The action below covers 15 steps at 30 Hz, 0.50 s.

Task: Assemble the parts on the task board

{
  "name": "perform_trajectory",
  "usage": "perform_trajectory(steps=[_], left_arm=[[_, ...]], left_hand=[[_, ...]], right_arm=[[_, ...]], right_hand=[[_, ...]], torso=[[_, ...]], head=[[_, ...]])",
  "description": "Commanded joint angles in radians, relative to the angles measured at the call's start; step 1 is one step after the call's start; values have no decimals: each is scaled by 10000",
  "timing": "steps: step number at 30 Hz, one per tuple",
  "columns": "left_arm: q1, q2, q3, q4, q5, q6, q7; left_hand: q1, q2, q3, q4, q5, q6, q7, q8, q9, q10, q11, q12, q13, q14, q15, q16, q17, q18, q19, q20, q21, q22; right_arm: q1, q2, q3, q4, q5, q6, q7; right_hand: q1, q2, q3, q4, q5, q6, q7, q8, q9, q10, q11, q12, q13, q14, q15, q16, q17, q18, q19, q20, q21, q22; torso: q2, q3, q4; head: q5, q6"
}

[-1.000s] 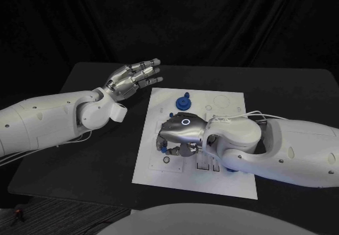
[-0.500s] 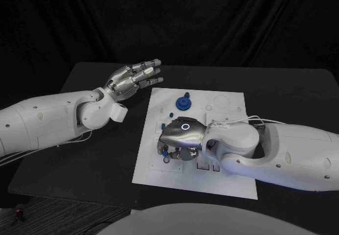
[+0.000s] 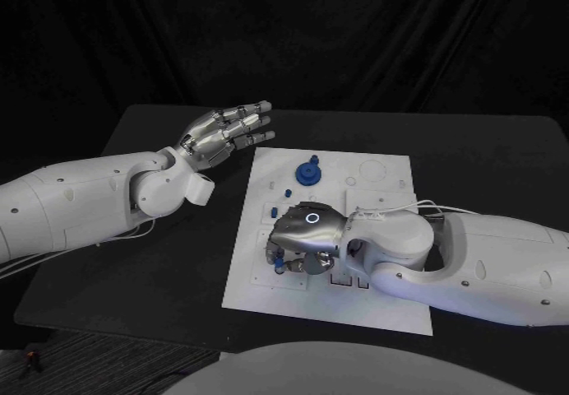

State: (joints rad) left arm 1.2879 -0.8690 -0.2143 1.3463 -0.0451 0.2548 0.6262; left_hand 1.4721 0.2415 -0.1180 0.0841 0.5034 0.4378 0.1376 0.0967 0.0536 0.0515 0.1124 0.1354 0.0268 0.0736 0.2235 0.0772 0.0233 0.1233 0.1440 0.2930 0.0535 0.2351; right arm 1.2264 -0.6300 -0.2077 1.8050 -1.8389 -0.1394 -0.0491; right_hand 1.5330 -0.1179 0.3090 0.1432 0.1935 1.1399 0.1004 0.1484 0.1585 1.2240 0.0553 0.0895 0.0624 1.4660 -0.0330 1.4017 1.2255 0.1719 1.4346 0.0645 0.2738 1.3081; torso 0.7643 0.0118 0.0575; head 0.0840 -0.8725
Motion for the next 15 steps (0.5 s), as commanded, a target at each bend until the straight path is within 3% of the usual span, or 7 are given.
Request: perform_trajectory(steps=[1, 15], left_arm=[[-14, 20, 10, 0, 63, 175, -2], [-22, 49, 10, -41, 63, 242, -159]], left_hand=[[-42, 72, 82, -11, 43, -17, 64, 32, -1, 16, 51, 76, 17, 7, 18, 76, 9, -178, 45, 2, -3, -13], [-53, 68, 97, -17, 43, -23, 72, 32, -2, 26, 62, 93, 19, 6, 20, 74, 8, -180, 46, 2, -3, -17]], right_arm=[[-32, -10, 6, -12, 30, 202, 1], [-77, 16, 6, -4, 238, 417, -59]], right_hand=[[-33, 19, 39, -5, 39, 133, 69, 18, 458, 71, 8, -47, 12, 362, 71, -14, -13, -51, -24, 57, -23, 297], [-66, 18, 44, -1, 23, 132, 66, 3, 453, 86, 5, -56, 15, 354, 74, -27, -35, -50, -32, 59, -41, 299]], torso=[[-2, 0, 0], [-1, -1, 0]], head=[[-11, -2], [-3, -2]])
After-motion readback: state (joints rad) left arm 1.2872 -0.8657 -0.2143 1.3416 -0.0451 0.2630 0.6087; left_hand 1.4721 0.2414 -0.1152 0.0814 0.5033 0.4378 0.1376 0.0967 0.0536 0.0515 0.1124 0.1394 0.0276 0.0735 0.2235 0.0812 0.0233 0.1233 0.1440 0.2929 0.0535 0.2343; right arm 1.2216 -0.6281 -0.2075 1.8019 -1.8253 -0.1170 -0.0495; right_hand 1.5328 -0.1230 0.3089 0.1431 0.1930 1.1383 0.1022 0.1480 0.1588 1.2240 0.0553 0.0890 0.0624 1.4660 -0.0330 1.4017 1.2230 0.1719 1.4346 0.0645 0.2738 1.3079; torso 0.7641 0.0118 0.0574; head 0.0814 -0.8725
